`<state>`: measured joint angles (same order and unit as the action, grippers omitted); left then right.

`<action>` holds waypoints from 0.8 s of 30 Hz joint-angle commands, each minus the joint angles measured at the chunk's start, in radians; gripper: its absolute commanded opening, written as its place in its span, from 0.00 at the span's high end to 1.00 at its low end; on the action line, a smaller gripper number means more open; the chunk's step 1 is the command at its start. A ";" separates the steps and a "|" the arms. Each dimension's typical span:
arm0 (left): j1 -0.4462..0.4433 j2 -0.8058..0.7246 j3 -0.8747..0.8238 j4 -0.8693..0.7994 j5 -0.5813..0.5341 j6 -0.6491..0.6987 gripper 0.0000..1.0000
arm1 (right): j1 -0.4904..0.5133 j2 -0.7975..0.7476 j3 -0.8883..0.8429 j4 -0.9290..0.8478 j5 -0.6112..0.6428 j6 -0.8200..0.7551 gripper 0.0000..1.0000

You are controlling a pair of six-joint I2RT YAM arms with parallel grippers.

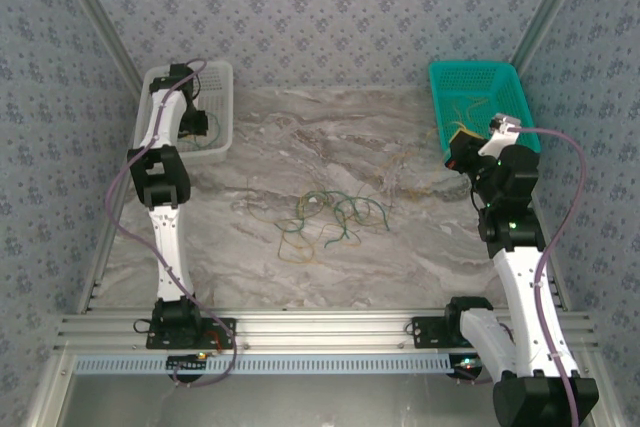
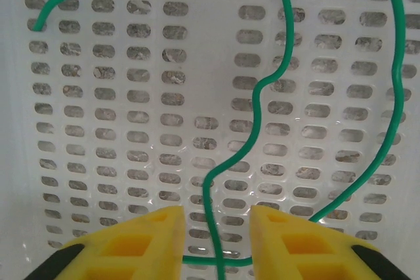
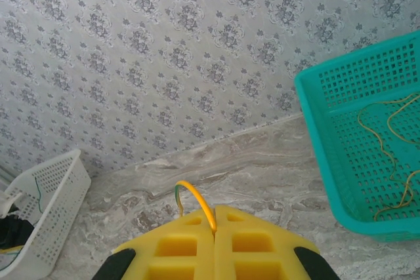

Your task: Untangle the cables

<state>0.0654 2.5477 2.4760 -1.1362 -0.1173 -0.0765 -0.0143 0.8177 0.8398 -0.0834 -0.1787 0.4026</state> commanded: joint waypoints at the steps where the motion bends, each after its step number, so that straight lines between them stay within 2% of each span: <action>1: 0.008 -0.107 0.033 0.009 -0.007 -0.006 0.60 | 0.010 -0.013 0.012 0.000 0.013 -0.013 1.00; 3: 0.004 -0.139 0.032 0.007 -0.015 -0.003 0.56 | 0.013 -0.012 0.011 0.002 0.013 -0.011 1.00; 11: -0.023 -0.295 0.017 0.006 -0.047 -0.014 0.53 | 0.031 -0.004 0.021 0.001 0.019 -0.017 1.00; 15: -0.065 -0.456 -0.103 0.078 -0.039 -0.030 0.52 | 0.062 0.013 0.046 -0.015 0.014 -0.037 1.00; 17: -0.106 -0.602 -0.283 0.205 -0.022 -0.028 0.49 | 0.085 0.021 0.064 -0.016 0.002 -0.056 1.00; 21: -0.201 -1.003 -0.836 0.692 0.149 -0.067 0.40 | 0.138 0.047 0.109 -0.013 -0.018 -0.099 1.00; 24: -0.316 -1.283 -1.247 1.113 0.240 -0.067 0.18 | 0.161 0.079 0.141 0.027 -0.107 -0.109 1.00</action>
<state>-0.1883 1.4303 1.4609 -0.4740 -0.0090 -0.1299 0.1276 0.8795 0.9253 -0.0952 -0.2073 0.3313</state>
